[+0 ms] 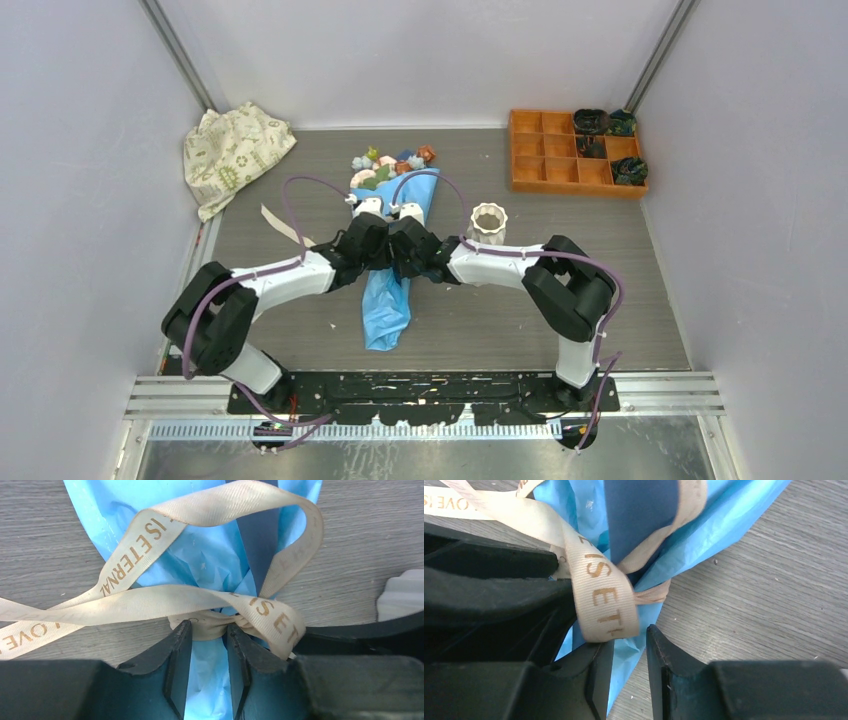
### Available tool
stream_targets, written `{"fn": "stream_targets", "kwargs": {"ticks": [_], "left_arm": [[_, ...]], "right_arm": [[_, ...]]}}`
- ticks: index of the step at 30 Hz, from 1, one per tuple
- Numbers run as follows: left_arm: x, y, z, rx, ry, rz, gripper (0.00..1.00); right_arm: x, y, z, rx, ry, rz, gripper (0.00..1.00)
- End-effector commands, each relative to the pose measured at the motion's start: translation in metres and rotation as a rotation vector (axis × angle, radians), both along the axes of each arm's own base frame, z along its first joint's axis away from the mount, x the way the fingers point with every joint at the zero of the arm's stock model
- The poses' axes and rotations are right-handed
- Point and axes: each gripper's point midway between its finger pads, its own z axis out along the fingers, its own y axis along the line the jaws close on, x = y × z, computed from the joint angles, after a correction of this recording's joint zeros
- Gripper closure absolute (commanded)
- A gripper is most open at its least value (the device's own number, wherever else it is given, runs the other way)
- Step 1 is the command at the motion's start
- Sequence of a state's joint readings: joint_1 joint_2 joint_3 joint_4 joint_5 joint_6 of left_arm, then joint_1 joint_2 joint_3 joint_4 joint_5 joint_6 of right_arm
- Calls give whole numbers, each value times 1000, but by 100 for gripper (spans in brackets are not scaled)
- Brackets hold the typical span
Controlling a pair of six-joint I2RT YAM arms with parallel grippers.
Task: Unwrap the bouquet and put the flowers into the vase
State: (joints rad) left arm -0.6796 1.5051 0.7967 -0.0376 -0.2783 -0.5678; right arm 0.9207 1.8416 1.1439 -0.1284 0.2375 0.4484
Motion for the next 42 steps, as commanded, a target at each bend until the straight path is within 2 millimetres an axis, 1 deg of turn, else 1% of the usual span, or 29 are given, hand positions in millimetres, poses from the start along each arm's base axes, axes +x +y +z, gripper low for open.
{"fn": "stream_targets", "kwargs": {"ticks": [1, 4, 7, 9, 11, 12, 14, 15, 20, 22, 26, 29, 31, 33, 36, 40, 42], "left_arm": [[21, -15, 9, -20, -64, -15, 66], [26, -17, 1, 6, -52, -16, 67], [30, -11, -6, 45, -47, 15, 76], [29, -4, -5, 65, -46, 41, 85], [22, 7, -4, 87, -39, 70, 89], [20, 13, 0, 90, -49, 87, 90], [11, 27, 4, 98, -61, 111, 92], [8, 33, 10, 91, -75, 121, 92], [-10, 57, 14, 81, -70, 164, 93], [-16, 62, 15, 70, -70, 171, 93], [-24, 67, 24, 42, -82, 184, 93], [-27, 77, 29, 60, -89, 205, 93], [-27, 78, 33, 51, -93, 203, 92], [-27, 72, 36, 17, -96, 182, 90], [-26, 64, 38, -25, -91, 167, 85], [-25, 58, 39, -42, -86, 150, 81], [-25, 57, 39, -50, -86, 148, 80]], "right_arm": [[-1, 11, 7, 51, -5, 17, 64], [-3, 11, 7, 59, 1, 15, 64], [-5, 11, 9, 72, 5, 14, 65], [-7, 9, 12, 78, 5, 8, 65], [-7, 5, 16, 80, -4, -4, 64], [-6, 4, 18, 79, -8, -10, 64], [-4, 3, 23, 83, -21, -15, 62], [-3, 3, 25, 80, -27, -16, 62], [3, 5, 35, 83, -55, -25, 62], [6, 5, 39, 80, -68, -27, 61], [8, 8, 44, 86, -76, -24, 61], [9, 8, 55, 102, -90, -27, 61], [10, 6, 64, 108, -108, -29, 59], [13, 4, 72, 105, -131, -35, 57], [22, 4, 78, 82, -161, -39, 55], [33, 12, 90, 82, -183, -31, 54], [36, 11, 85, 59, -177, -34, 53]]}}
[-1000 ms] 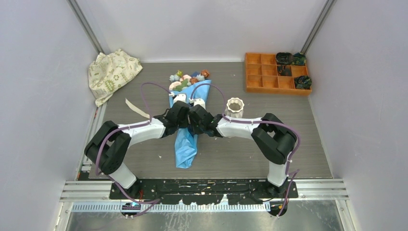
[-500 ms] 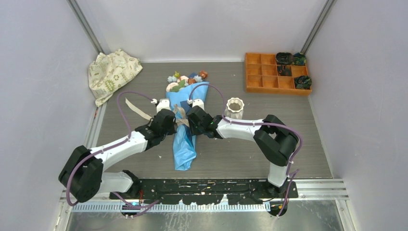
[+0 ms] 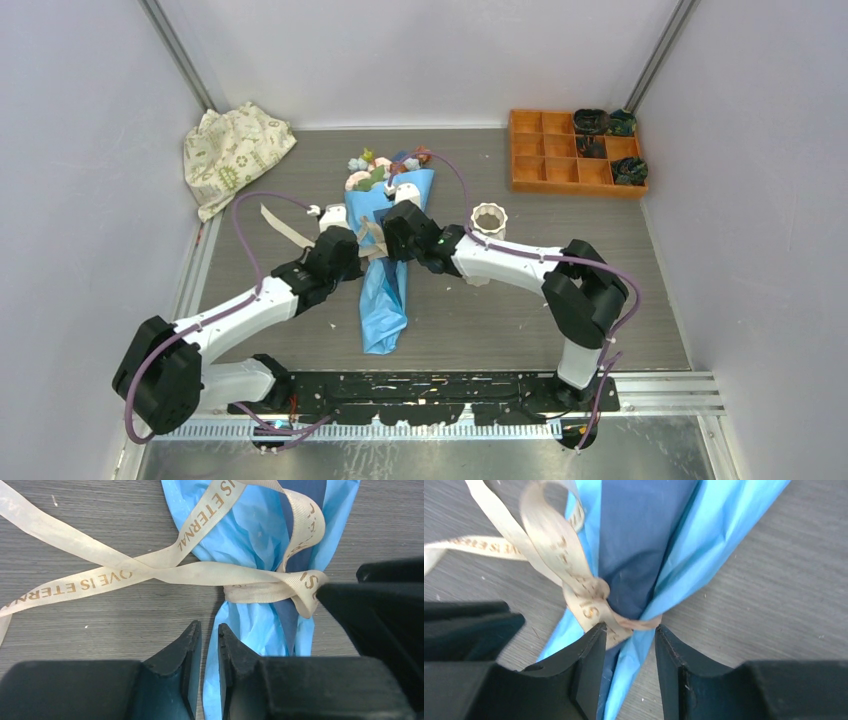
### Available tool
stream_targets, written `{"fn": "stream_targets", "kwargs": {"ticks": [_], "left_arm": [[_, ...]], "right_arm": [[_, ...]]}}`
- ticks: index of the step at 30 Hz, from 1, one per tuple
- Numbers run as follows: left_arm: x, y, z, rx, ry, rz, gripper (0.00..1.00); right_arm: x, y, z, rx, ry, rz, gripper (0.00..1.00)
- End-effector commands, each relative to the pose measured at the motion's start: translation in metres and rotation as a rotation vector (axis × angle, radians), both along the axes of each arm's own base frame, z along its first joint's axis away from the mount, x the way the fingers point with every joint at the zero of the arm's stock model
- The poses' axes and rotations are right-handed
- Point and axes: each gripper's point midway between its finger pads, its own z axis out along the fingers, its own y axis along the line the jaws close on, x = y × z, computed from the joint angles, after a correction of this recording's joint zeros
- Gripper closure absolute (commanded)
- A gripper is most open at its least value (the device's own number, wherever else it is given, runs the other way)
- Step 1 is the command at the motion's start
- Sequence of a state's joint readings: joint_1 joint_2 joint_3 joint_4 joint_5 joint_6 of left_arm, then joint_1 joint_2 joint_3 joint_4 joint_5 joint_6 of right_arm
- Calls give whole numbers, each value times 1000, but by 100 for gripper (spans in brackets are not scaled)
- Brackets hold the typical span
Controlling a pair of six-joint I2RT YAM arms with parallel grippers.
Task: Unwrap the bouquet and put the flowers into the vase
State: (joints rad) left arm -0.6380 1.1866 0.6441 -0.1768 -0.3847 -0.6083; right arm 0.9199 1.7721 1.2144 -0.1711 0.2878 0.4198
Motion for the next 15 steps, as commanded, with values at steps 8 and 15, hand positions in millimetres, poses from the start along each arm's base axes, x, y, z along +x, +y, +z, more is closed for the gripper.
{"fn": "stream_targets", "kwargs": {"ticks": [8, 15], "left_arm": [[-3, -28, 19, -174, -32, -79, 78], [-8, -51, 4, -288, -7, -140, 78]], "right_arm": [[16, -18, 16, 11, -43, -75, 54], [25, -13, 0, 38, 22, -85, 55]]}}
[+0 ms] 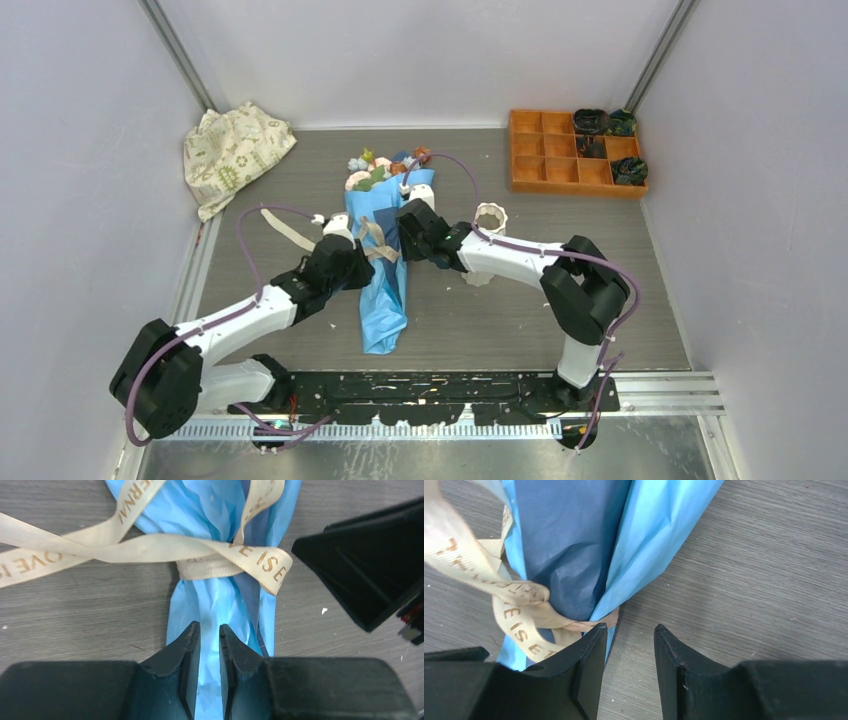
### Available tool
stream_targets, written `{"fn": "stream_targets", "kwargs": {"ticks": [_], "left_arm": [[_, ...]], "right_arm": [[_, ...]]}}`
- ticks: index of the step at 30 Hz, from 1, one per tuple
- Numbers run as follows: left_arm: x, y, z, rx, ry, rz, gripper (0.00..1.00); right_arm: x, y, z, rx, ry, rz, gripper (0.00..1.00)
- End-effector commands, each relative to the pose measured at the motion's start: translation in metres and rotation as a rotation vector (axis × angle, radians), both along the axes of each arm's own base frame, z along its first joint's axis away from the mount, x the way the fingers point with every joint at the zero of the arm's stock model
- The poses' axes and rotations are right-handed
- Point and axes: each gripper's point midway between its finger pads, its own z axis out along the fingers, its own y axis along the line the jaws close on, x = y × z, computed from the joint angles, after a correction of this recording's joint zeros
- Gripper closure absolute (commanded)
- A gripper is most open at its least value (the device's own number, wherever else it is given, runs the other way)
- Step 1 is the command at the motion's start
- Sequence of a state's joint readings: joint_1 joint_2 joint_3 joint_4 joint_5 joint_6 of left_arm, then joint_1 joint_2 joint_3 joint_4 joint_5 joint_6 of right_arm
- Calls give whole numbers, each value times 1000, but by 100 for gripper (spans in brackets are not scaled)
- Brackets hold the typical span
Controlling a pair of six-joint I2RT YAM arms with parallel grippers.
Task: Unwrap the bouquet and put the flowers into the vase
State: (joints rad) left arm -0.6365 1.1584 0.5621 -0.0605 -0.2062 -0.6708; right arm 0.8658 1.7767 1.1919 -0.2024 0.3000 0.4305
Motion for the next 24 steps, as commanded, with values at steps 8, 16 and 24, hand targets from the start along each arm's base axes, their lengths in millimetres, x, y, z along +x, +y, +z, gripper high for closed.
{"fn": "stream_targets", "kwargs": {"ticks": [8, 16, 24], "left_arm": [[9, -30, -4, -120, -2, -54, 79], [8, -24, -29, -69, 53, -33, 80], [8, -21, -39, -39, 66, -28, 81]], "right_arm": [[21, 29, 12, 108, 19, -12, 55], [8, 45, 0, 180, 103, 27, 55], [-1, 52, -21, 200, 171, 39, 69]]}}
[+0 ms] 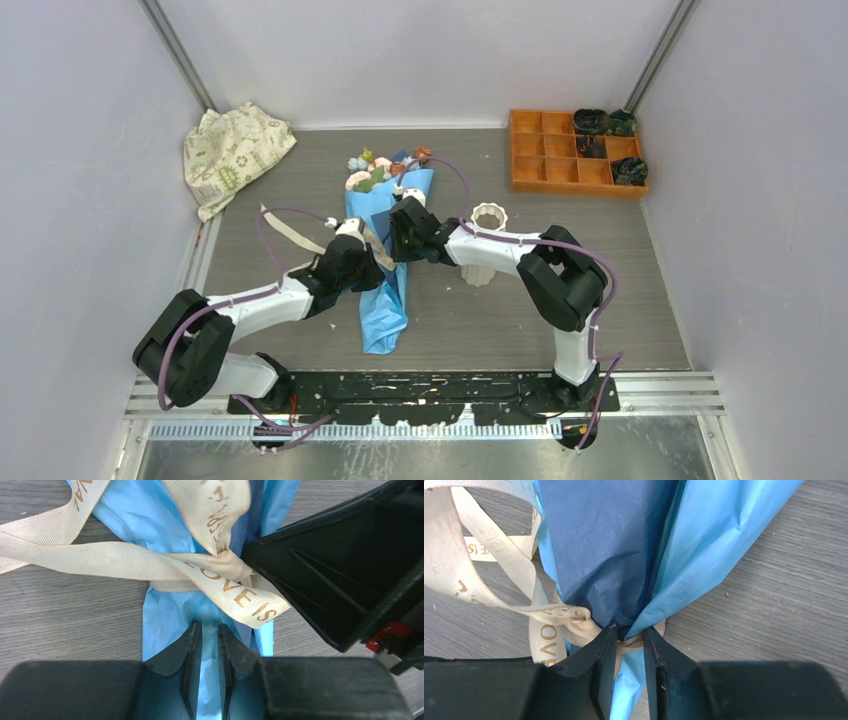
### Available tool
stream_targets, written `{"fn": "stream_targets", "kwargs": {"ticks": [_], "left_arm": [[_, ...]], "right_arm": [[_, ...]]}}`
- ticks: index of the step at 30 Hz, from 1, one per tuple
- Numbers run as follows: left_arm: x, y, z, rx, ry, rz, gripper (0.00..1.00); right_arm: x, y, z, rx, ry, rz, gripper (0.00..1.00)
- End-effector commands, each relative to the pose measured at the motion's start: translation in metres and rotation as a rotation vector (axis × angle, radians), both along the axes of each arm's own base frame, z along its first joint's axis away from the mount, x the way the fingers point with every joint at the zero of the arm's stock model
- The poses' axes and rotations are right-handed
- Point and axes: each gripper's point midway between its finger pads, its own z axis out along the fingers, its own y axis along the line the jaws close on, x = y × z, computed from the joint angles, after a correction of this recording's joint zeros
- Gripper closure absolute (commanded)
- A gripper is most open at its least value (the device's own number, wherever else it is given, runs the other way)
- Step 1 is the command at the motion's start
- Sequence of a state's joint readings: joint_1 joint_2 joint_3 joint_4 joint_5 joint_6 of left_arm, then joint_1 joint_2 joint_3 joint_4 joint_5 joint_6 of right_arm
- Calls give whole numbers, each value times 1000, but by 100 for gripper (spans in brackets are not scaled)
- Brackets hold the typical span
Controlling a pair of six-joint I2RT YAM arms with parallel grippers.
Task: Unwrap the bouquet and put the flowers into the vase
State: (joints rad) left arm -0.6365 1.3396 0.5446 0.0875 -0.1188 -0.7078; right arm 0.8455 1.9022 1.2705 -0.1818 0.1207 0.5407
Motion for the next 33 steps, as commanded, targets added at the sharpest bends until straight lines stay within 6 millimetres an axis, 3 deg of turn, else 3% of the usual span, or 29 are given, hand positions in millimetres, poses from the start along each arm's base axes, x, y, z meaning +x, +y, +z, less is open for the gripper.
{"fn": "stream_targets", "kwargs": {"ticks": [1, 8, 12, 25, 33], "left_arm": [[5, 2, -2, 5, -17, 18, 81], [6, 2, -6, 13, -11, 20, 81], [7, 5, -12, 32, -6, 31, 81], [9, 3, -45, 78, 71, 43, 83], [8, 6, -53, 103, 91, 43, 83]], "right_arm": [[1, 16, 2, 70, 23, 10, 72], [-5, 17, -4, 86, 56, 10, 99], [-5, 13, 10, 89, 41, -2, 99], [-11, -28, 100, 84, -106, -61, 99], [-9, -56, 131, 17, -184, -103, 99]]}}
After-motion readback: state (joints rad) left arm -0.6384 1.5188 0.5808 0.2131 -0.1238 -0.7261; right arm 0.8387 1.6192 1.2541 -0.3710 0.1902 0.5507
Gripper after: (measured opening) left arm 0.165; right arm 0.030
